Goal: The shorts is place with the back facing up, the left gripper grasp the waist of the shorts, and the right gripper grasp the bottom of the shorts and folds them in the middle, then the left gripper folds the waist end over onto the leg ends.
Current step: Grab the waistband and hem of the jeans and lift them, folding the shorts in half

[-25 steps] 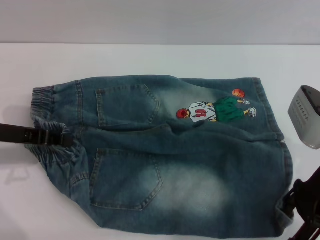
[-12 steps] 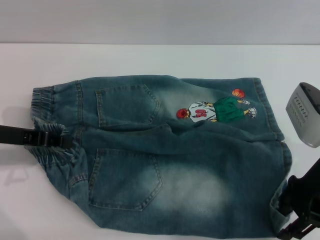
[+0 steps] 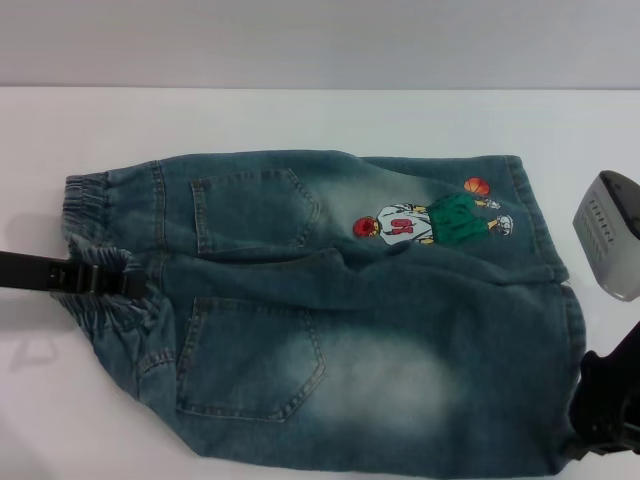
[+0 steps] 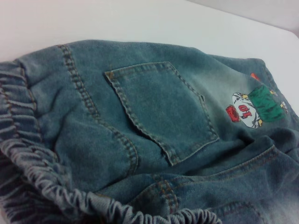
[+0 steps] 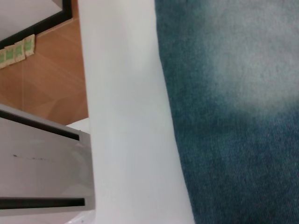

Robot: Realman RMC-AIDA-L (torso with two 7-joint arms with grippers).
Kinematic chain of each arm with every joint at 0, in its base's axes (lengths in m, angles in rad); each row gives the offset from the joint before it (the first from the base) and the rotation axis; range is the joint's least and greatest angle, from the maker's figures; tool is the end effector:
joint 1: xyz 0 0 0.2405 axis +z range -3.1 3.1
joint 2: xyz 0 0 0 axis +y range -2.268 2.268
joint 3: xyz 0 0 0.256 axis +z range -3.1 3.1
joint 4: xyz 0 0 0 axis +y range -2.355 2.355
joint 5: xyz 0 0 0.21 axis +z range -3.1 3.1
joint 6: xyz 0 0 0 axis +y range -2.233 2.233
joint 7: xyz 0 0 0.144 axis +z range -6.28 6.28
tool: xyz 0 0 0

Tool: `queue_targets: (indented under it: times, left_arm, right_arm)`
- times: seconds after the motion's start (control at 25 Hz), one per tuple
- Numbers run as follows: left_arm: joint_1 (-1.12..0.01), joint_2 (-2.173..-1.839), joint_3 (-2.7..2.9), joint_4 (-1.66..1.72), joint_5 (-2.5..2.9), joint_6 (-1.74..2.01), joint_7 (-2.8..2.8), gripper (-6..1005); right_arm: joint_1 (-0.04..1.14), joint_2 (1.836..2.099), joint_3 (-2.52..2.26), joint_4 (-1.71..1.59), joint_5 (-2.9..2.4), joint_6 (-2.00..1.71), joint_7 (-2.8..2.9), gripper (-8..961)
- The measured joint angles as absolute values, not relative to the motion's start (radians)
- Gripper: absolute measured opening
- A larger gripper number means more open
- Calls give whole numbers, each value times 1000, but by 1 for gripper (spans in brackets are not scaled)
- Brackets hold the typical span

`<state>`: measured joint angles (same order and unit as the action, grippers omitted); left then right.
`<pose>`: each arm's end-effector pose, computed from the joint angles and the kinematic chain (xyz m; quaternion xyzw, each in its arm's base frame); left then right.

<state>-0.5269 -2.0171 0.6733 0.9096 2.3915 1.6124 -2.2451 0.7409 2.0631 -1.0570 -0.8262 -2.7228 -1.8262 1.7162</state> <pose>-0.2986 0.3319 0.0529 -0.8290 -0.5415 -0.0704 0.1210 0.2506 0.3158 -0.0059 0.9526 -0.1632 0.2249 0.1237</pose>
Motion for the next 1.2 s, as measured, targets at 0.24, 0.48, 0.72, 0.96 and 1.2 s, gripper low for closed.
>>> queue_targets:
  times: [0.24,0.48,0.72,0.96,1.2]
  left_arm:
    - [-534,-2017,678,910,2391,1611,-2244,112]
    - [-536,-2014,665,916,2385,1602,-2244,114]
    - [-536,-1999,616,937,2352,1593,-2238,117]
    - [-529,-1992,601,984,2274,1572,-2235,119]
    - [-522,-2007,580,1027,2234,1472,-2235,121]
  right_arm:
    - [736,2063,-1045,-830,-2717,-1804,1708,-1]
    - [721,2061,-1023,-878,-2660,-1806,1698,-1]
    - [661,2055,-960,-1010,-2461,-1783,1663,-2]
    - [610,2054,-852,-1061,-2260,-1685,1621,-2]
    - [585,2062,-763,-1054,-2196,-1549,1612,-2]
